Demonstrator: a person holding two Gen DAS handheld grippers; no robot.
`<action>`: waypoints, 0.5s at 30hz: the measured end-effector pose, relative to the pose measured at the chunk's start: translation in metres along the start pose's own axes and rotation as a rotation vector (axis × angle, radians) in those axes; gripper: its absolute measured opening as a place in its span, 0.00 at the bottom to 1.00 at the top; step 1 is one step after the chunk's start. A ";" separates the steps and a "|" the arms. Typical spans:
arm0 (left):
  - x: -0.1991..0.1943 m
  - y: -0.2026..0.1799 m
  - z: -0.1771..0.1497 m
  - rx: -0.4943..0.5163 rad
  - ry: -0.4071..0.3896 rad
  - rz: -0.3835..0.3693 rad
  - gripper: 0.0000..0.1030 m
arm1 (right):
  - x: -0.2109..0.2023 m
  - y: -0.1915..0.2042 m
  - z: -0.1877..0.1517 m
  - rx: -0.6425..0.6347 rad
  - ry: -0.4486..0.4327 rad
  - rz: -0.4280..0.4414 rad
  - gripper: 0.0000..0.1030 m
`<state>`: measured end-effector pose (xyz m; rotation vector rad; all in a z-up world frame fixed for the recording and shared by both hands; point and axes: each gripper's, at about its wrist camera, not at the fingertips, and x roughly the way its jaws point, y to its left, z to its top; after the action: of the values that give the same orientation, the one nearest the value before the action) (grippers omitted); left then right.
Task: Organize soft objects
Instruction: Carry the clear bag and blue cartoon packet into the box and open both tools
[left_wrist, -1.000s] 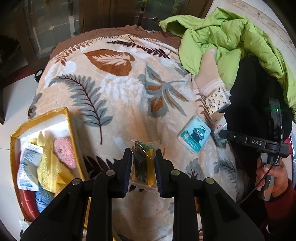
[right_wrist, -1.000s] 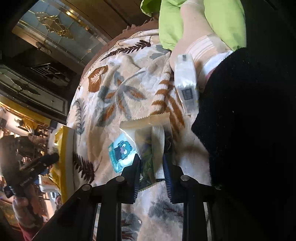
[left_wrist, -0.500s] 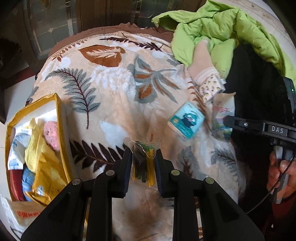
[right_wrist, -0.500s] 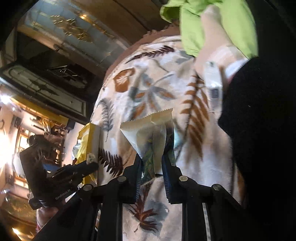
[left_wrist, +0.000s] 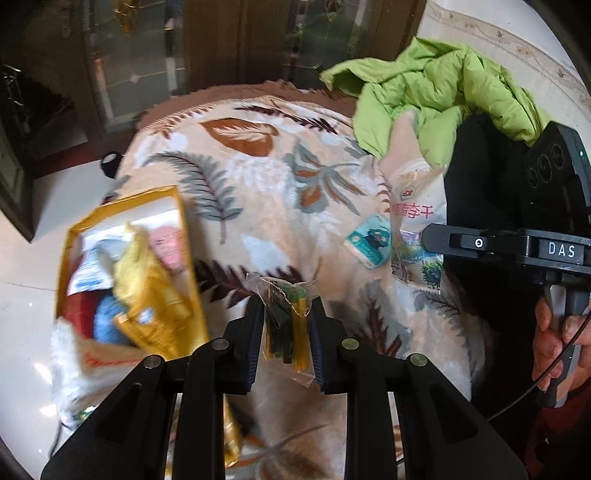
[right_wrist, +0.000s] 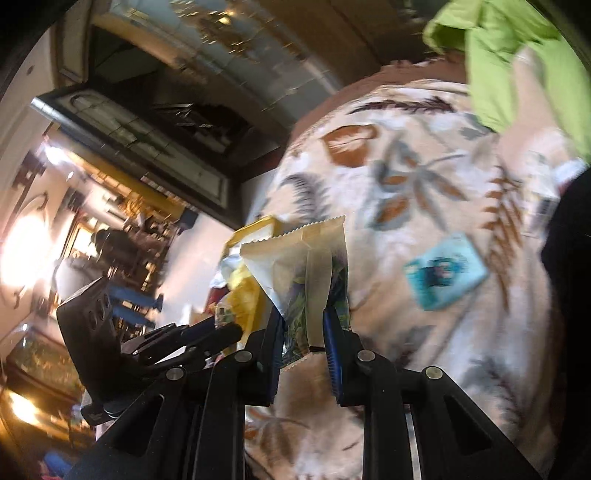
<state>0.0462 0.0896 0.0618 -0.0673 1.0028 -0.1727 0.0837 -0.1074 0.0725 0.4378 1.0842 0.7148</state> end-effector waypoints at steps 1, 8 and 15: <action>-0.005 0.004 -0.002 -0.009 -0.004 0.000 0.20 | 0.004 0.007 0.000 -0.012 0.008 0.008 0.20; -0.035 0.036 -0.015 -0.058 -0.052 0.080 0.20 | 0.033 0.059 0.000 -0.112 0.058 0.055 0.20; -0.042 0.072 -0.028 -0.111 -0.084 0.211 0.20 | 0.069 0.100 0.003 -0.191 0.108 0.058 0.20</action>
<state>0.0090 0.1686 0.0722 -0.0692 0.9281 0.0788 0.0750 0.0118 0.0936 0.2704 1.0961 0.8933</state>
